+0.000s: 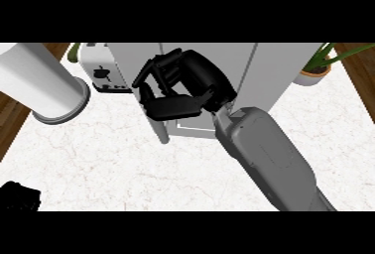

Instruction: Pick up the bottled water, place it into the cabinet and close the cabinet

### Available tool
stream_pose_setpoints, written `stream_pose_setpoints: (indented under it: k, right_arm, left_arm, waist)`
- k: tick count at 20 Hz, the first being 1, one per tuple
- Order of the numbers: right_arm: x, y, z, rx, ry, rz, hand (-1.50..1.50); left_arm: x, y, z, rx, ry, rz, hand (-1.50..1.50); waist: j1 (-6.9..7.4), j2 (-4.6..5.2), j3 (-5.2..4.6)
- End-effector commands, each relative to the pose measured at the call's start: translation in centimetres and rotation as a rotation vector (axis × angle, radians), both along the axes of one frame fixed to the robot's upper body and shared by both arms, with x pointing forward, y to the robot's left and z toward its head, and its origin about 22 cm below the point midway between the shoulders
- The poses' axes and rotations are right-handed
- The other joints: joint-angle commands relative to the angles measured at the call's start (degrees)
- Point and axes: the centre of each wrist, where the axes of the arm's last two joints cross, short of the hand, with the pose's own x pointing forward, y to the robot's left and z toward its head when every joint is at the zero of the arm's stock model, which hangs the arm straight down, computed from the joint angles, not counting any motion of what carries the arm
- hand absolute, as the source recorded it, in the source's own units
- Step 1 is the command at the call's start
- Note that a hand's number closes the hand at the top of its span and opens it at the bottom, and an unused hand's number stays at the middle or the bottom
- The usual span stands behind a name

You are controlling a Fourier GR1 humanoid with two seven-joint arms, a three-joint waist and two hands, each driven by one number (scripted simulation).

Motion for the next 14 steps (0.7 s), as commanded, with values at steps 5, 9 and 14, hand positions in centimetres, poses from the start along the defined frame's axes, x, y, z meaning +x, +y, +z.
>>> stream_pose_setpoints:
  k: [5, 9, 14]
  right_arm:
    - [5.5, -5.6, -1.8, -0.04, 0.012, -0.153, 1.5]
    - [5.6, -6.0, -2.8, -0.051, 0.003, -0.141, 1.5]
    - [6.2, -5.8, -2.1, -0.032, 0.008, -0.144, 1.5]
  left_arm:
    - [0.1, -0.7, 0.1, 0.003, -0.002, -0.045, 1.5]
    - [0.8, 0.0, 0.2, 0.025, -0.007, -0.043, 1.5]
    - [1.7, -0.5, 1.2, 0.006, -0.036, -0.045, 1.5]
  waist:
    - [0.55, 2.69, 0.23]
    - [-0.01, 2.69, 0.18]
    - [0.09, 2.76, 0.2]
